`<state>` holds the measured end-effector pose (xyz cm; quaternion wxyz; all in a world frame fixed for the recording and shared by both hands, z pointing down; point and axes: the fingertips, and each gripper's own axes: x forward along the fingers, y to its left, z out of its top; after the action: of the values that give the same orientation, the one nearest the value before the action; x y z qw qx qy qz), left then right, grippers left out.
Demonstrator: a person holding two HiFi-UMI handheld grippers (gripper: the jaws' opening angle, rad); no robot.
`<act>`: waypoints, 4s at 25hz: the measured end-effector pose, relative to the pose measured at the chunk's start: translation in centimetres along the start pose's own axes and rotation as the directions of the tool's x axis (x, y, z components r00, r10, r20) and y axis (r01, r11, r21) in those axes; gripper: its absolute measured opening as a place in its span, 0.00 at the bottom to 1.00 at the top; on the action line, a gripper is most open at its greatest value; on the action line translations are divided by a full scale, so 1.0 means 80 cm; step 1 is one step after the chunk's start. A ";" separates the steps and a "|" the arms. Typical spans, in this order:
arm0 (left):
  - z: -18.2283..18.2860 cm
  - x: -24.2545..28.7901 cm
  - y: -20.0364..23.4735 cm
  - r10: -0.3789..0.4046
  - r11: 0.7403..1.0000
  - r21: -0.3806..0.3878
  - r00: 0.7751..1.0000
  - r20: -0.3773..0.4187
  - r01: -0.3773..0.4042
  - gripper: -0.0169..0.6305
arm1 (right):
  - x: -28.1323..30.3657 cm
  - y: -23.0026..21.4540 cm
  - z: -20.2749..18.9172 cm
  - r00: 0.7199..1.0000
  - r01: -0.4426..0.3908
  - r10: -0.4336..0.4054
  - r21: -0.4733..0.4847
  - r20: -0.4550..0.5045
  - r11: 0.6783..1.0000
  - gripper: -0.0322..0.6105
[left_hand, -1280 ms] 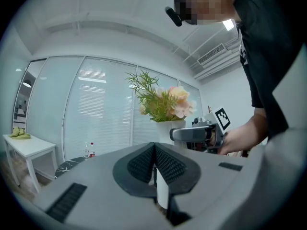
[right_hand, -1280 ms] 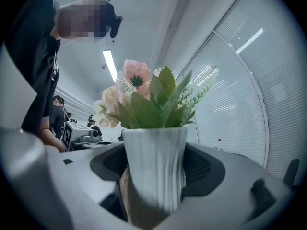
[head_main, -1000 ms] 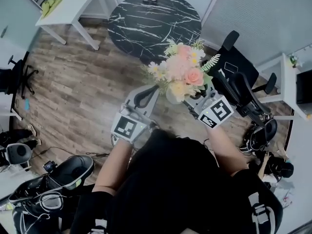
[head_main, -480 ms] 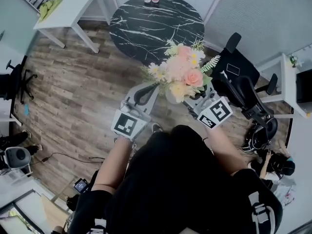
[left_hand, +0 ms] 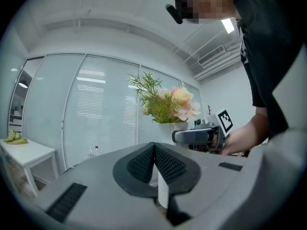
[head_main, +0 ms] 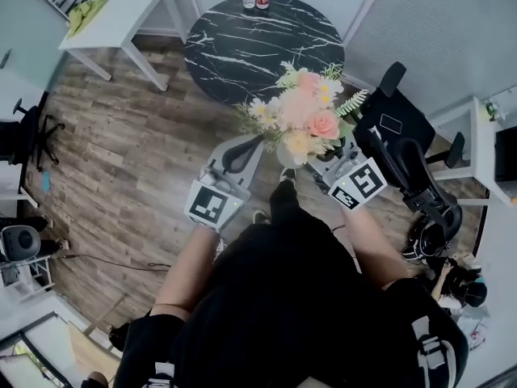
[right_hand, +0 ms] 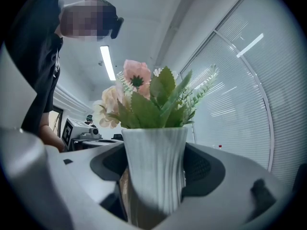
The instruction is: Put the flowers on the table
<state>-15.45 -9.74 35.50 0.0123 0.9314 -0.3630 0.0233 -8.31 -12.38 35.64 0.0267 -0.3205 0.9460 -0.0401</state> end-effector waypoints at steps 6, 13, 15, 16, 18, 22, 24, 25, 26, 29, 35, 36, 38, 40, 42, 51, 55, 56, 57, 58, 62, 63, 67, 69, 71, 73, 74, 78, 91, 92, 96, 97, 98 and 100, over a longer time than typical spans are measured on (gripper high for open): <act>0.009 0.041 0.035 0.021 1.000 0.006 1.000 0.018 -0.021 0.05 | 0.025 -0.045 0.008 1.000 -0.024 0.024 -0.015 0.015 1.000 0.59; 0.005 0.109 0.079 0.029 1.000 0.001 1.000 0.007 -0.029 0.05 | 0.054 -0.116 0.006 0.999 -0.033 0.033 -0.010 0.009 0.999 0.59; 0.002 0.128 0.089 0.024 1.000 0.001 1.000 -0.003 -0.024 0.05 | 0.062 -0.136 0.005 0.999 -0.031 0.031 -0.007 0.007 0.999 0.59; 0.001 0.138 0.094 0.022 1.000 0.001 1.000 -0.006 -0.022 0.05 | 0.066 -0.146 0.005 1.000 -0.031 0.031 -0.005 0.007 1.000 0.59; 0.003 0.157 0.104 0.022 1.000 -0.005 1.000 -0.001 -0.022 0.05 | 0.071 -0.165 0.006 0.999 -0.034 0.034 -0.001 0.011 0.999 0.59; 0.006 0.192 0.120 0.026 1.000 -0.005 1.000 -0.001 -0.026 0.05 | 0.081 -0.202 0.008 0.999 -0.040 0.040 -0.001 0.017 0.999 0.59; 0.006 0.207 0.129 0.030 1.000 -0.006 1.000 -0.003 -0.030 0.05 | 0.086 -0.220 0.010 0.999 -0.039 0.039 -0.003 0.017 0.999 0.59; 0.006 0.214 0.134 0.033 0.999 -0.006 0.999 -0.006 -0.033 0.05 | 0.089 -0.229 0.010 0.999 -0.039 0.039 -0.004 0.017 0.999 0.59; 0.005 0.221 0.139 0.035 0.999 -0.004 0.999 -0.013 -0.036 0.05 | 0.092 -0.238 0.011 0.999 -0.040 0.040 -0.005 0.017 0.999 0.59; 0.003 0.244 0.153 0.051 0.999 -0.009 0.998 -0.024 -0.051 0.05 | 0.101 -0.266 0.015 0.999 -0.045 0.045 -0.009 0.021 0.999 0.59; -0.002 0.274 0.171 0.079 0.997 -0.009 0.996 -0.029 -0.079 0.05 | 0.116 -0.311 0.018 0.997 -0.057 0.057 0.000 0.042 0.998 0.59; -0.005 0.277 0.173 0.079 0.997 -0.008 0.996 -0.033 -0.079 0.05 | 0.119 -0.316 0.018 0.997 -0.058 0.057 0.004 0.045 0.998 0.59; -0.007 0.286 0.178 0.082 0.997 -0.013 0.996 -0.033 -0.082 0.05 | 0.125 -0.327 0.017 0.997 -0.057 0.057 0.007 0.050 0.998 0.59; -0.009 0.295 0.186 0.087 0.996 -0.016 0.996 -0.034 -0.087 0.05 | 0.132 -0.339 0.016 0.997 -0.055 0.055 0.004 0.054 0.998 0.59; -0.015 0.302 0.195 0.088 0.996 -0.011 0.995 -0.042 -0.089 0.05 | 0.142 -0.351 0.013 0.997 -0.052 0.053 -0.008 0.061 0.999 0.59; -0.039 0.338 0.253 0.053 0.998 -0.041 0.998 -0.017 -0.054 0.05 | 0.208 -0.402 -0.009 0.997 -0.024 0.028 -0.065 0.069 0.998 0.59; -0.065 0.359 0.288 0.038 0.998 -0.041 0.999 -0.036 -0.039 0.05 | 0.242 -0.427 -0.033 0.998 0.003 0.001 -0.052 0.066 0.999 0.59; -0.073 0.364 0.296 0.036 0.998 -0.042 0.999 -0.041 -0.037 0.05 | 0.249 -0.432 -0.040 0.998 0.009 -0.005 -0.049 0.063 0.999 0.59; -0.080 0.368 0.302 0.032 0.999 -0.043 0.999 -0.043 -0.034 0.05 | 0.255 -0.437 -0.047 0.998 0.016 -0.013 -0.046 0.060 0.999 0.59; -0.087 0.373 0.309 0.028 0.998 -0.047 0.999 -0.045 -0.030 0.05 | 0.260 -0.441 -0.054 0.998 0.023 -0.021 -0.044 0.057 0.999 0.59; -0.110 0.389 0.335 0.026 0.997 -0.077 0.999 -0.048 -0.029 0.05 | 0.280 -0.461 -0.077 0.997 0.059 -0.057 -0.045 0.044 0.997 0.59; -0.117 0.392 0.341 0.025 0.996 -0.081 0.998 -0.052 -0.029 0.05 | 0.285 -0.467 -0.083 0.997 0.070 -0.068 -0.047 0.042 0.996 0.60; -0.148 0.406 0.370 0.023 0.995 -0.094 0.997 -0.078 -0.030 0.05 | 0.306 -0.494 -0.111 0.993 0.111 -0.110 -0.050 0.034 0.993 0.60; -0.160 0.413 0.386 0.033 0.994 -0.097 0.996 -0.080 -0.040 0.05 | 0.316 -0.504 -0.124 0.991 0.132 -0.131 -0.042 0.030 0.990 0.59; -0.172 0.420 0.399 0.038 0.993 -0.106 0.996 -0.081 -0.047 0.05 | 0.323 -0.512 -0.136 0.988 0.151 -0.150 -0.036 0.025 0.988 0.59; -0.183 0.429 0.410 0.041 0.993 -0.107 0.996 -0.078 -0.049 0.05 | 0.330 -0.520 -0.146 0.986 0.165 -0.165 -0.042 0.019 0.985 0.59; -0.188 0.434 0.415 0.042 0.993 -0.106 0.996 -0.073 -0.050 0.05 | 0.333 -0.525 -0.152 0.985 0.173 -0.172 -0.044 0.015 0.984 0.59; -0.217 0.447 0.424 0.023 0.992 -0.121 0.995 -0.100 -0.035 0.05 | 0.340 -0.540 -0.179 0.980 0.199 -0.199 -0.031 0.002 0.979 0.60; -0.279 0.503 0.467 -0.003 0.994 -0.111 0.997 -0.080 -0.006 0.05 | 0.369 -0.610 -0.253 0.957 0.291 -0.291 0.029 0.011 0.956 0.59; -0.284 0.507 0.470 0.001 0.994 -0.111 0.997 -0.083 -0.010 0.05 | 0.372 -0.617 -0.257 0.954 0.298 -0.299 0.028 0.011 0.954 0.60; -0.299 0.527 0.481 0.001 0.992 -0.125 0.997 -0.075 -0.011 0.05 | 0.385 -0.644 -0.269 0.947 0.321 -0.322 0.024 0.019 0.947 0.60; -0.300 0.532 0.482 -0.003 0.992 -0.122 0.998 -0.070 -0.006 0.05 | 0.386 -0.650 -0.272 0.943 0.331 -0.331 0.022 0.022 0.943 0.59; -0.302 0.536 0.483 -0.005 0.992 -0.124 0.998 -0.064 -0.003 0.05 | 0.387 -0.655 -0.276 0.939 0.342 -0.343 0.019 0.024 0.939 0.59; -0.306 0.542 0.485 -0.005 0.990 -0.141 0.998 -0.059 -0.003 0.05 | 0.387 -0.664 -0.285 0.931 0.363 -0.363 0.012 0.027 0.932 0.59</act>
<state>-10.69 -66.64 62.48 0.0890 0.9273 -0.3627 0.0252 -2.52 -71.94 62.47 0.0337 -0.4901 0.8699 -0.0430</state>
